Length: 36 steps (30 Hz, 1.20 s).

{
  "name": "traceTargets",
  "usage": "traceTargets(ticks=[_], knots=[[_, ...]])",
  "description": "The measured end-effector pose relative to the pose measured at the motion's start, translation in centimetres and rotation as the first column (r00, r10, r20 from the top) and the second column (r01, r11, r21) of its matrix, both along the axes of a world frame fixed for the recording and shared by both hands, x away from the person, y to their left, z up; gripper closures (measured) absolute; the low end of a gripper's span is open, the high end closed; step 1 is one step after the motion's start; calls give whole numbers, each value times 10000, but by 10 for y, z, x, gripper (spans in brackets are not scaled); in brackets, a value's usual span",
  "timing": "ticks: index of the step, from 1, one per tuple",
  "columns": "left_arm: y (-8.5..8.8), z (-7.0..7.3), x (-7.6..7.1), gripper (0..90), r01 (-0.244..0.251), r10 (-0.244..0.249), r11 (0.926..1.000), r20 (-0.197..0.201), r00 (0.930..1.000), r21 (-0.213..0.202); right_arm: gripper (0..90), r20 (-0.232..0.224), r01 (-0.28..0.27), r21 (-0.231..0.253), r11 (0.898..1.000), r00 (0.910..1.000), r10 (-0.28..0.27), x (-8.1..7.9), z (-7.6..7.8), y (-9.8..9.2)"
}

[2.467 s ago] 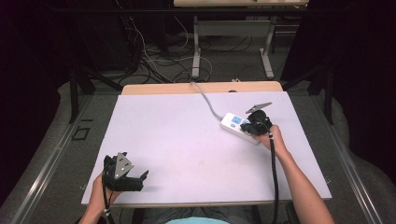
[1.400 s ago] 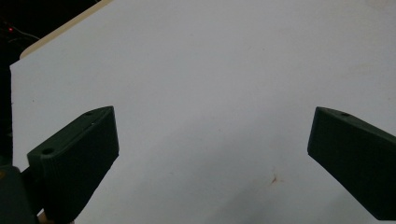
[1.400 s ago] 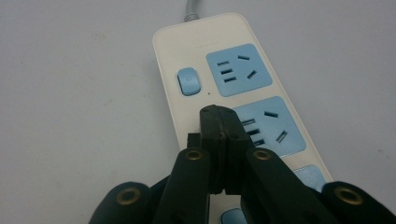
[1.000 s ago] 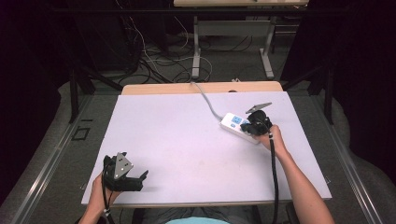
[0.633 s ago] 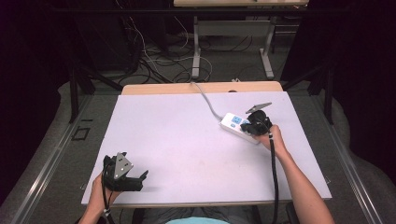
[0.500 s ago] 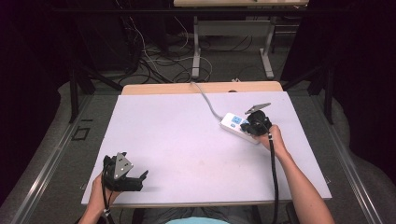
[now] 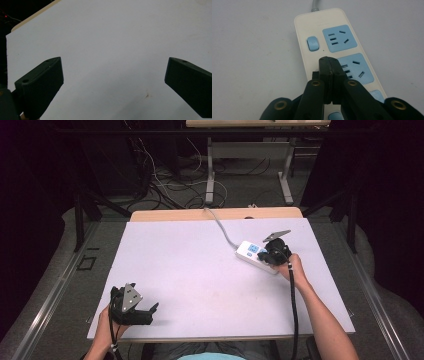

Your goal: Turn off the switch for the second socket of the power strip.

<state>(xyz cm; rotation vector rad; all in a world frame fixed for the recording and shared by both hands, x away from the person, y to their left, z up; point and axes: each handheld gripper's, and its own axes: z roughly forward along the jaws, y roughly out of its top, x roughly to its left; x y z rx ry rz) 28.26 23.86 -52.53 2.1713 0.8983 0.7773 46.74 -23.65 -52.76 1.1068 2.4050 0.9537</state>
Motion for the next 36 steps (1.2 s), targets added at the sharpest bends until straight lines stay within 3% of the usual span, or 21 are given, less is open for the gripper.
traceTargets(ticks=[8,36], knots=[[0,0,0,18,2,-1,10000,46,10000,-23,900,102,52,-188,9998,9999,-50,0,0,2],[0,0,0,18,36,-36,10000,24,10000,3,898,185,106,-69,9999,9998,-105,-2,3,1]])
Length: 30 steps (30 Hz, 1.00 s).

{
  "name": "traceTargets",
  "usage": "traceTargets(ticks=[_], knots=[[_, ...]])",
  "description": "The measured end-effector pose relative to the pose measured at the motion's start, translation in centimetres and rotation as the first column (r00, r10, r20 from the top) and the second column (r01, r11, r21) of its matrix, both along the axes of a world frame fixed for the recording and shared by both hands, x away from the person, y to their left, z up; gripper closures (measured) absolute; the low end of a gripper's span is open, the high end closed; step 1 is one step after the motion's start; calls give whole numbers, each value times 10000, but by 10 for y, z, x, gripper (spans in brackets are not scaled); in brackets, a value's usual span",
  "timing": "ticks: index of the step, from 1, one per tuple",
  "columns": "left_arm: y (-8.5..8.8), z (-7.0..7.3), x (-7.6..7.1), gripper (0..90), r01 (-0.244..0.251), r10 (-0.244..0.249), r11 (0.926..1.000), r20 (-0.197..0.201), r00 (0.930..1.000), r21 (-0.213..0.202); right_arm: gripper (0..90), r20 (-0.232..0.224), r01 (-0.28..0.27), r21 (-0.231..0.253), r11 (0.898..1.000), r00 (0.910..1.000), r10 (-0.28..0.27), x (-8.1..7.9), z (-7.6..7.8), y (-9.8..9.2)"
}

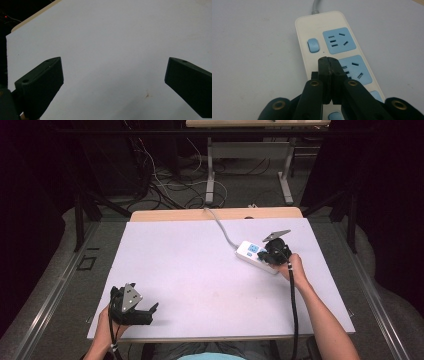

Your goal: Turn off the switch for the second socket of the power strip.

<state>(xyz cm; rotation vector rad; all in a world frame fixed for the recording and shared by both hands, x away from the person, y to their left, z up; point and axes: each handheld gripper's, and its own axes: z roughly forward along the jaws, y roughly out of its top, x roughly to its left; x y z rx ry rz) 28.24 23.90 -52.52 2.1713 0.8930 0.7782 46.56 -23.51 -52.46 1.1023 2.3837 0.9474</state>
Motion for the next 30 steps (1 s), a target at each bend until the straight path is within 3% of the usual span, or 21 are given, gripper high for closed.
traceTargets(ticks=[6,11,13,25,30], knots=[[0,0,0,18,8,-8,10000,4,10000,-11,870,5,-142,2,9999,9999,142,0,1,-2],[0,0,0,18,17,-17,10000,-12,10000,-13,800,52,0,55,10000,10000,-1,-3,4,0],[0,0,0,18,15,-15,10000,-8,10000,-19,754,128,-225,134,9997,9997,223,-4,6,0],[0,0,0,18,24,-24,10000,-13,10000,-36,268,19,-685,562,9961,9977,685,-9,16,2],[0,0,0,18,-7,7,10000,-23,10000,-41,101,168,-482,685,9965,9987,471,-11,20,0]])
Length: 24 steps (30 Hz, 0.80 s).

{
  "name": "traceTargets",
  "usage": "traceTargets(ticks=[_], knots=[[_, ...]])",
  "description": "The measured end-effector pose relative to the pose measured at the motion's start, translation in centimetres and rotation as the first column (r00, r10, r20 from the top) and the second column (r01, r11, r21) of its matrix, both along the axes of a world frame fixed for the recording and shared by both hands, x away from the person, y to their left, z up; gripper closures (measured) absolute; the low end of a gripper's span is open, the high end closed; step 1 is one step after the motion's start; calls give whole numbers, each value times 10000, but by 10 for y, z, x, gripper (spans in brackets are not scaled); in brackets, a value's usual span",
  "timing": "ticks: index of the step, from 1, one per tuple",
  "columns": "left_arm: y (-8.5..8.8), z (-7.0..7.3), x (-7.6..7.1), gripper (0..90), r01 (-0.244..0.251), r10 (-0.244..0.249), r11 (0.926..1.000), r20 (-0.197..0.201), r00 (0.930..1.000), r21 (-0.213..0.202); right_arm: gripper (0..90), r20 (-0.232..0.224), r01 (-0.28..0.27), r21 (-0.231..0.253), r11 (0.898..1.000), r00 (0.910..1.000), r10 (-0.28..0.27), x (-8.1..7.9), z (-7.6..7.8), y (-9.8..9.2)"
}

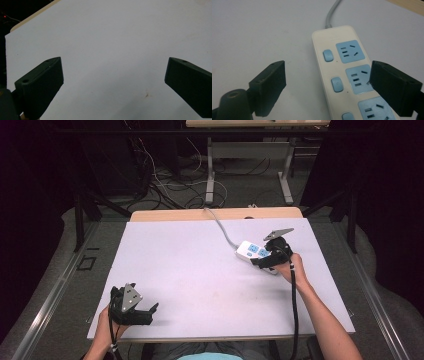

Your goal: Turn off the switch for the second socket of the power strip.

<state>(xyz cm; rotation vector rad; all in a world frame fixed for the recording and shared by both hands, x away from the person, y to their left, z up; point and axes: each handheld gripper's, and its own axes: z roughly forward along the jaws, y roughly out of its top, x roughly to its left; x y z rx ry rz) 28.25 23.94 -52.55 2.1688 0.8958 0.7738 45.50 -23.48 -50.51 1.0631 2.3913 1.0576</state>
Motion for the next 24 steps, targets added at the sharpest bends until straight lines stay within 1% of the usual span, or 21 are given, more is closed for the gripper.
traceTargets(ticks=[2,4,7,9,10,11,13,14,16,17,21,22,24], knots=[[0,0,0,18,-16,16,10000,-5,10000,-27,27,-97,1,161,9999,10000,1,1,1,-1],[0,0,0,18,-12,12,10000,5,10000,-27,1,-169,-21,253,9997,9999,25,0,2,-2],[0,0,0,18,12,-12,10000,-19,10000,48,0,-235,-192,323,9993,9995,199,-1,2,-1],[0,0,0,17,36,-36,10000,-11,10000,33,0,-177,-193,369,9991,9996,200,-3,4,0],[0,0,0,18,12,-12,10000,-17,10000,34,0,-254,-189,397,9990,9995,200,-4,5,1],[1,0,0,17,-14,14,10000,-44,10000,15,0,-134,-258,366,9990,9996,263,-5,7,1],[1,0,-1,18,-76,76,10000,10,10000,-27,0,-111,-313,449,9985,9994,318,-7,8,1],[1,0,-1,18,-76,76,10000,-29,10000,-25,0,-38,-344,446,9984,9994,346,-8,8,0],[1,0,-1,18,-60,60,10000,-44,10000,7,0,-31,-309,414,9987,9995,311,-12,11,-1],[1,0,-1,18,-29,29,10000,-50,10000,25,0,-33,-272,495,9984,9996,274,-14,11,-1],[1,0,0,17,-26,26,10000,-64,10000,23,0,122,-353,516,9980,9993,348,-19,13,-3],[1,0,0,17,-34,34,10000,-71,10000,19,0,38,-386,592,9975,9993,385,-21,14,-4],[1,0,0,18,-47,47,10000,-67,10000,11,0,95,-348,544,9979,9994,343,-25,15,-4]])
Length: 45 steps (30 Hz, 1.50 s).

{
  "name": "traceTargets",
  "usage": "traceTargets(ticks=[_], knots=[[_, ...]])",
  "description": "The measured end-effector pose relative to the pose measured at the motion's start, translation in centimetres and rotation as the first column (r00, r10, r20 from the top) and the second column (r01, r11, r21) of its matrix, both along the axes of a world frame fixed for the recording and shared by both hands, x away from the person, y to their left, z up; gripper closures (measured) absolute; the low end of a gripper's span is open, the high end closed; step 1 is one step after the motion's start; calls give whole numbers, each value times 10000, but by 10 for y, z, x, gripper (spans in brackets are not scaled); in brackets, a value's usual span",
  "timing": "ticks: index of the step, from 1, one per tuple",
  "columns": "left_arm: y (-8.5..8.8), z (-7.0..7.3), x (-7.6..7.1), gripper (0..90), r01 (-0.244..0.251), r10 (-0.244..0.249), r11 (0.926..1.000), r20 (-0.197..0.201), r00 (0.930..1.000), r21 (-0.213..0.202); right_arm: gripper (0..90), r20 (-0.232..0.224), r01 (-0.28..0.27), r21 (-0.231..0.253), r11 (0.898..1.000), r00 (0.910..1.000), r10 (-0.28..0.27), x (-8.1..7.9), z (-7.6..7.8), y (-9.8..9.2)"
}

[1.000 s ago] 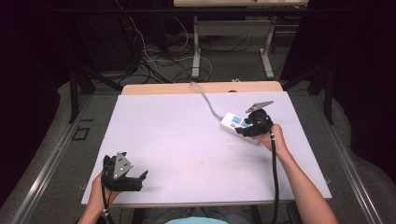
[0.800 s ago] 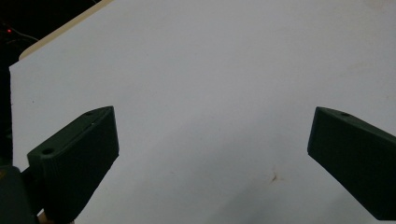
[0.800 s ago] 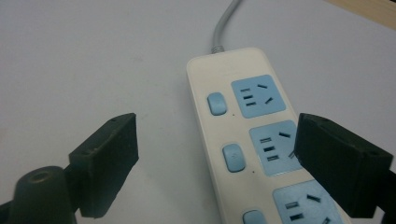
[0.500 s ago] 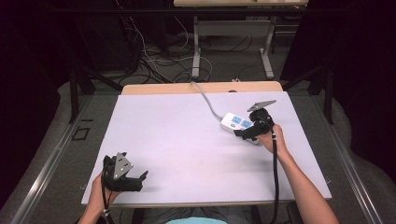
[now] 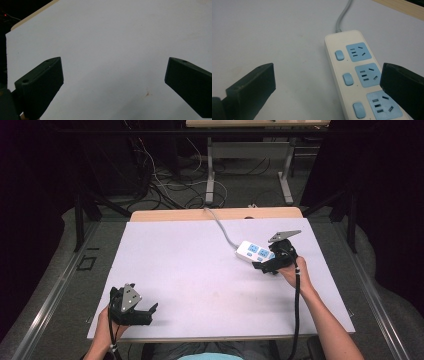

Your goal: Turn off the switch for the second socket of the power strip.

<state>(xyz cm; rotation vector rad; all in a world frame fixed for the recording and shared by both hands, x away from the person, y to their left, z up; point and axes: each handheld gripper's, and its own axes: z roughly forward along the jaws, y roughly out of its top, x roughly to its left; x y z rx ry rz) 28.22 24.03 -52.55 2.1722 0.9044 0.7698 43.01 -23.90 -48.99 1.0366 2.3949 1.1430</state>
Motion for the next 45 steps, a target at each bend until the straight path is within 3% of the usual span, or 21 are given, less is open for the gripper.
traceTargets(ticks=[26,45], knots=[[0,0,1,18,-34,33,10000,138,9999,34,0,308,-758,-171,9970,9966,763,-64,5,6],[-1,0,1,18,-13,13,10000,64,10000,-2,0,384,-975,-261,9949,9944,985,-96,-5,-5]])
